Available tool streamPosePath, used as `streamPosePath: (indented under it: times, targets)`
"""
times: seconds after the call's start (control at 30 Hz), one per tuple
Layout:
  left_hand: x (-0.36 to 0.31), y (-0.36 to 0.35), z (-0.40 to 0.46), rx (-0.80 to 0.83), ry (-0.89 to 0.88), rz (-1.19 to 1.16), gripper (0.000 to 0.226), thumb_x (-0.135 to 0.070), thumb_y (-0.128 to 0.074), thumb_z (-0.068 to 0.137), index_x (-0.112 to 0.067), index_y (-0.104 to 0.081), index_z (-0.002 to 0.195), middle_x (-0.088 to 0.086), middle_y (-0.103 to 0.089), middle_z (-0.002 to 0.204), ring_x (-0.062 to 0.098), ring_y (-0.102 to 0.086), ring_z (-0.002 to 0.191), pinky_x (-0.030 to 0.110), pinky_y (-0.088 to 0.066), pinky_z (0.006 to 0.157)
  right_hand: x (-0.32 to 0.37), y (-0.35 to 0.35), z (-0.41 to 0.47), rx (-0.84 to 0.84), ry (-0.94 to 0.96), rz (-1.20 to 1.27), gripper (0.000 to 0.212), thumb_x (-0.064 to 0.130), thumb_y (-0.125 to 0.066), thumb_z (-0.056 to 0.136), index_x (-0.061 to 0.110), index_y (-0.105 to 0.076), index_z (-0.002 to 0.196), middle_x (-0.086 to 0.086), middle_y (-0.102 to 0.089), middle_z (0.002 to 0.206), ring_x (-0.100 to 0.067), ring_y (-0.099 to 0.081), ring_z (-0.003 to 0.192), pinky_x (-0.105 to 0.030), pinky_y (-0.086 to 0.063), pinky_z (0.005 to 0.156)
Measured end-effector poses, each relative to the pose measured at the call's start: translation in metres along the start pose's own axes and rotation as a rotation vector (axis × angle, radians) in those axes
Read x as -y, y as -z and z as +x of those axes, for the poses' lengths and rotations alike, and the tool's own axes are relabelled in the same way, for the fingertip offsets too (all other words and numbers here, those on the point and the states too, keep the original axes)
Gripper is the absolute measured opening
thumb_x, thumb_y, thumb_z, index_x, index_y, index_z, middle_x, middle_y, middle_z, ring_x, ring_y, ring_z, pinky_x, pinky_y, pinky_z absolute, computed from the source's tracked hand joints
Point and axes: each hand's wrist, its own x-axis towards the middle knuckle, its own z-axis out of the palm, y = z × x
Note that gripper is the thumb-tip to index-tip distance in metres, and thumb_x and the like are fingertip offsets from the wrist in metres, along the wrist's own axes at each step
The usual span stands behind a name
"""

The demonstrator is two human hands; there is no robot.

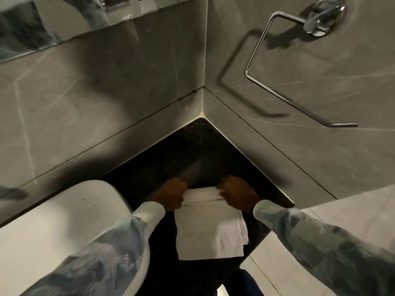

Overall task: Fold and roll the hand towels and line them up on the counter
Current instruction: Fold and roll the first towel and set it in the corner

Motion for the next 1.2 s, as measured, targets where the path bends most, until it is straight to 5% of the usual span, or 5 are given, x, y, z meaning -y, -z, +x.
streamPosePath:
  times: [0.33,0.57,0.87,1.03,1.2]
  targets:
    - [-0.038,-0.035,-0.059,-0.201,-0.083,0.019,0.029,-0.009,-0.076,0.070,-0.004,-0.066,0.097,0.018,-0.065,0.110,0.034,-0.064,0.099,0.039,-0.055,0.086,0.020,-0.038,-0.066,-0.326,0.235,-0.245,0.044,0.012,-0.088,0.058,0.011,-0.069,0.099,-0.010,-0.065,0.109,-0.031,-0.062,0.098,-0.038,-0.057,0.079]
    - [-0.040,-0.015,-0.059,0.020,0.092,-0.150,0.051,-0.022,-0.059,0.089,-0.014,-0.041,0.136,0.010,-0.041,0.144,0.027,-0.041,0.131,0.032,-0.034,0.108,0.024,-0.060,-0.091,-0.288,0.241,-0.239,0.033,0.017,-0.081,0.071,0.010,-0.072,0.102,-0.008,-0.068,0.108,-0.028,-0.064,0.097,-0.036,-0.057,0.080]
    - [-0.061,-0.011,-0.076,-0.111,0.234,-0.268,0.028,-0.014,-0.076,0.070,-0.023,-0.065,0.095,0.002,-0.059,0.117,0.023,-0.056,0.108,0.031,-0.045,0.092,0.034,0.003,-0.062,-0.007,-0.144,0.248,0.050,0.026,-0.074,0.081,0.022,-0.058,0.128,-0.006,-0.048,0.137,-0.028,-0.043,0.129,-0.037,-0.036,0.108]
    - [-0.067,0.001,-0.085,0.035,0.254,-0.358,0.024,-0.017,-0.074,0.068,-0.021,-0.069,0.091,0.004,-0.063,0.113,0.023,-0.060,0.104,0.028,-0.048,0.088,0.041,-0.026,-0.081,-0.047,-0.013,0.030,0.038,0.025,-0.064,0.088,0.019,-0.059,0.125,-0.005,-0.055,0.129,-0.026,-0.049,0.120,-0.038,-0.041,0.101]
    - [-0.055,-0.012,-0.083,0.178,0.319,-0.357,0.075,-0.036,-0.076,0.066,-0.022,-0.048,0.134,0.004,-0.050,0.138,0.024,-0.052,0.122,0.028,-0.043,0.103,0.041,-0.064,-0.113,-0.320,0.207,-0.105,0.025,0.014,-0.073,0.076,0.015,-0.069,0.100,-0.004,-0.067,0.100,-0.024,-0.060,0.090,-0.035,-0.051,0.077]
